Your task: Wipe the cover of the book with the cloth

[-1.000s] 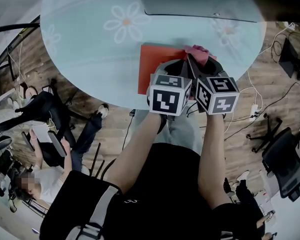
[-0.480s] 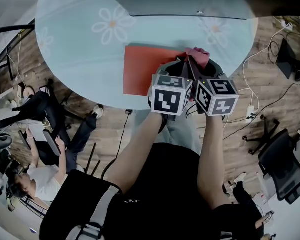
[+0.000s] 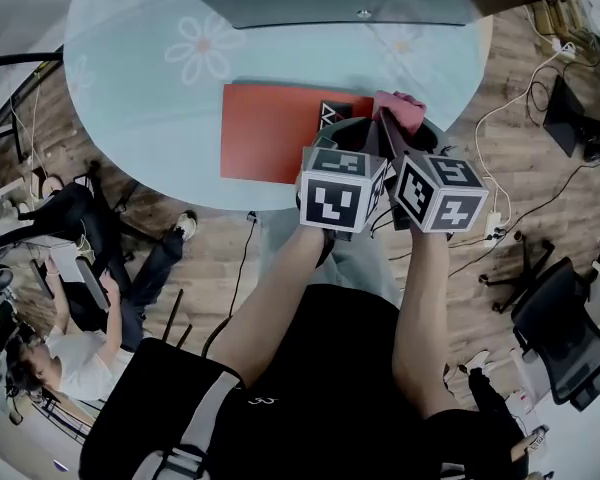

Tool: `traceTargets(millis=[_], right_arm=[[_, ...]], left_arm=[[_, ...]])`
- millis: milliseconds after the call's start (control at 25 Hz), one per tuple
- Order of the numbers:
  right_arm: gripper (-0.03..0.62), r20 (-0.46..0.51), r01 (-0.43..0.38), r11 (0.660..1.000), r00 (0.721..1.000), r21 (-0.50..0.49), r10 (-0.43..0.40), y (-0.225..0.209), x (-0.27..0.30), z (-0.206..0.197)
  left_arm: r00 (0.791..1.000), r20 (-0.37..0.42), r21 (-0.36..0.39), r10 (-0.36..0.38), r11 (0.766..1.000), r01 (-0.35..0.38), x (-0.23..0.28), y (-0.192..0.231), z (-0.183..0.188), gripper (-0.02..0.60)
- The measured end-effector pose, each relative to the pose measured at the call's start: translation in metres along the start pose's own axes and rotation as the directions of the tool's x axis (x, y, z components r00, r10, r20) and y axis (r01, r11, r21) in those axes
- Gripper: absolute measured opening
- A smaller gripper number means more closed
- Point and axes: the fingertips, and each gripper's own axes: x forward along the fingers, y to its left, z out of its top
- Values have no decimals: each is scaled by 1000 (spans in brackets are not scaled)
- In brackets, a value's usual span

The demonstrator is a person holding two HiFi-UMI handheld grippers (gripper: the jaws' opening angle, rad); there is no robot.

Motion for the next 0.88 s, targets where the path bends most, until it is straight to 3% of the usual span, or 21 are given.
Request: traceTargets(millis=[360, 880], right_arm=[[95, 32, -23, 999, 999, 34, 22, 39, -13, 2], [97, 14, -146, 989, 989, -18, 146, 186, 59, 9]], left_arm=[[999, 35, 44, -9, 999, 7, -42, 8, 2, 14], [994, 57, -13, 91, 996, -90, -120, 151, 13, 14]])
